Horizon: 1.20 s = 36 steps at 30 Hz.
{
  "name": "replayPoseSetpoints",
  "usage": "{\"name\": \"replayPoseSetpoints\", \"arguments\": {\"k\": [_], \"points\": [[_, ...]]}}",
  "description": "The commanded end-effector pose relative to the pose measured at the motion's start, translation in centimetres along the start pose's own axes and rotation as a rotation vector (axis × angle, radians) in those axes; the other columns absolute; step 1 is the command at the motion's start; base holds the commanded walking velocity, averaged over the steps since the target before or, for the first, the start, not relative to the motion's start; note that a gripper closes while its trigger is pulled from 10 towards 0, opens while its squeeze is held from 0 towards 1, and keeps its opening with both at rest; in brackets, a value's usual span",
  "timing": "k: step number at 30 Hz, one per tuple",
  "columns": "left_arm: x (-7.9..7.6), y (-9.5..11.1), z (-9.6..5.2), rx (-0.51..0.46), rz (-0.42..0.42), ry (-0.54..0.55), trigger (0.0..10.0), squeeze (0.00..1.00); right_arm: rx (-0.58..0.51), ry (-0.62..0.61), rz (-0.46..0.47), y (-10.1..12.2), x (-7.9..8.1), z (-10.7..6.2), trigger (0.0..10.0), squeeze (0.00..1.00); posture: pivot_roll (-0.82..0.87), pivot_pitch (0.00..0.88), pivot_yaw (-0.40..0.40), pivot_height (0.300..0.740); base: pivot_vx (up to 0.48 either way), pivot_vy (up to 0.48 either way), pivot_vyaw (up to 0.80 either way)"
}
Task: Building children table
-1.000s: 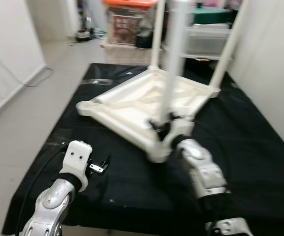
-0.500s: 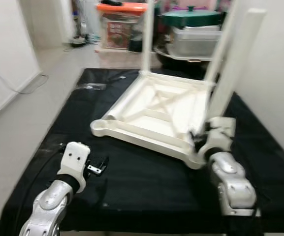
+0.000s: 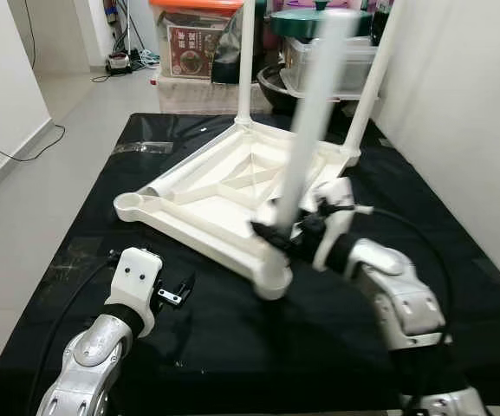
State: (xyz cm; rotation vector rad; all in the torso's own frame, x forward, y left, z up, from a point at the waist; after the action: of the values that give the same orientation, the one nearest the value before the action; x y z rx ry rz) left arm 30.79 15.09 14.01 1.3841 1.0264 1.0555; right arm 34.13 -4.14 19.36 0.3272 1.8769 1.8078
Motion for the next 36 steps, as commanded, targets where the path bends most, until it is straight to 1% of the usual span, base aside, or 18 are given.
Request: {"name": "replayPoseSetpoints", "arguments": {"k": [1, 6, 7, 8, 10, 13, 15, 16, 18, 26, 27, 28, 29, 30, 31, 34, 35, 36], "points": [[0.1, -0.6, 0.0, 0.021, 0.006, 0.007, 10.0, 0.00, 0.006, 0.070, 0.003, -0.5, 1.3, 1.1, 10.0, 0.00, 0.11, 0.000, -0.107, 0.740, 0.000, 0.000, 0.00], [0.2, -0.7, -0.1, 0.022, 0.009, 0.017, 10.0, 0.00, 0.016, 0.092, 0.019, -1.5, 2.7, 2.8, 10.0, 0.00, 0.14, 0.000, -0.123, 0.740, 0.000, 0.000, 0.00], [0.2, -0.8, -0.1, 0.022, 0.009, 0.022, 10.0, 0.00, 0.019, 0.020, 0.021, -1.7, 2.1, 3.6, 3.2, 0.00, 0.14, 0.000, -0.122, 0.740, 0.000, 0.000, 0.00], [0.2, -0.8, -0.2, 0.022, 0.008, 0.024, 10.0, 0.00, 0.046, -0.101, 0.019, -2.2, 0.6, 4.0, 0.0, 0.00, 0.13, 0.000, -0.118, 0.740, 0.000, 0.000, 0.00], [0.2, -0.8, -0.2, 0.022, 0.008, 0.024, 10.0, 0.00, 0.046, -0.101, 0.019, -2.2, 0.6, 4.0, 0.0, 0.00, 0.13, 0.000, -0.118, 0.740, 0.000, 0.000, 0.00], [0.2, -0.8, -0.3, 0.022, 0.005, 0.020, 10.0, 0.00, 0.165, -0.480, 0.041, -4.2, -4.4, 2.3, 0.0, 0.00, 0.11, 0.000, -0.106, 0.740, 0.000, 0.000, 0.00], [0.0, -0.8, -0.4, 0.023, 0.003, 0.011, 10.0, 0.00, 0.372, -1.012, 0.054, -7.4, -9.7, -5.5, 0.0, 0.00, 0.09, 0.000, -0.098, 0.740, 0.000, 0.000, 0.00], [0.0, -0.8, -0.4, 0.023, 0.003, 0.011, 10.0, 0.00, 0.372, -1.012, 0.054, -7.4, -9.7, -5.5, 0.0, 0.00, 0.09, 0.000, -0.098, 0.740, 0.000, 0.000, 0.00], [-0.1, -0.7, -0.4, 0.022, 0.001, 0.007, 10.0, 0.00, 0.450, -1.341, -0.043, -7.3, -11.0, -13.0, 0.0, 0.00, 0.08, 0.000, -0.091, 0.740, 0.000, 0.000, 0.00], [0.0, -0.6, -0.5, 0.021, 0.000, 0.004, 10.0, 0.00, 0.512, -1.360, -0.169, -5.9, -9.5, -17.1, 0.4, 0.00, 0.04, 0.000, -0.077, 0.740, 0.000, 0.000, 0.00], [0.0, -0.6, -0.4, 0.019, -0.001, 0.002, 10.0, 0.00, 0.430, -1.260, -0.090, -5.5, -8.9, -15.3, 10.0, 0.00, 0.03, 0.000, -0.068, 0.740, 0.000, 0.000, 0.00], [0.0, -0.6, -0.4, 0.019, -0.001, 0.002, 10.0, 0.00, 0.430, -1.260, -0.090, -5.5, -8.9, -15.3, 10.0, 0.00, 0.03, 0.000, -0.068, 0.740, 0.000, 0.000, 0.00], [0.0, -0.5, -0.3, 0.018, -0.001, 0.002, 10.0, 0.00, 0.342, -1.228, -0.051, -4.8, -8.8, -14.1, 10.0, 0.37, 0.03, 0.000, -0.068, 0.740, 0.000, 0.000, 0.00], [0.0, -0.5, -0.3, 0.018, -0.001, 0.002, 10.0, 0.00, 0.342, -1.228, -0.051, -4.8, -8.8, -14.1, 10.0, 0.37, 0.03, 0.000, -0.068, 0.740, 0.000, 0.000, 0.00], [-0.1, -0.5, -0.2, 0.018, -0.001, 0.000, 10.0, 0.00, 0.254, -1.156, -0.014, -3.9, -8.8, -12.3, 10.0, 1.00, 0.03, 0.000, -0.068, 0.740, 0.000, 0.000, 0.00], [-0.1, -0.6, -0.1, 0.018, -0.001, -0.003, 10.0, 0.00, 0.197, -1.102, 0.003, -3.0, -9.0, -10.8, 10.0, 0.92, 0.04, 0.000, -0.069, 0.740, 0.000, 0.000, 0.00], [0.0, -0.6, -0.1, 0.018, 0.000, -0.004, 10.0, 0.00, 0.132, -1.010, 0.021, -2.0, -8.9, -9.0, 10.0, 0.00, 0.04, 0.000, -0.069, 0.740, 0.000, 0.000, 0.00], [0.0, -0.6, -0.1, 0.018, 0.000, -0.005, 10.0, 0.00, 0.070, -0.857, 0.032, -0.8, -8.4, -7.0, 10.0, 0.00, 0.04, 0.000, -0.070, 0.740, 0.000, 0.000, 0.00]]}}
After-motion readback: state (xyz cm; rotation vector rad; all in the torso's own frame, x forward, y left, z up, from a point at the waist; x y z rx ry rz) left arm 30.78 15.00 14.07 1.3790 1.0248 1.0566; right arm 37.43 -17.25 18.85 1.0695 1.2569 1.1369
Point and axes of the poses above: a point about 5 cm out from each wrist's last joint towards the gripper, its own z axis pointing out of the wrist towards the gripper, its own y axis along the axis of the wrist's last joint, x = y × z, the point moved 6 cm from there along z, pointing out of the wrist towards the gripper, and after that the axes turned 7 degrees about -z, right-handed, at the moved point
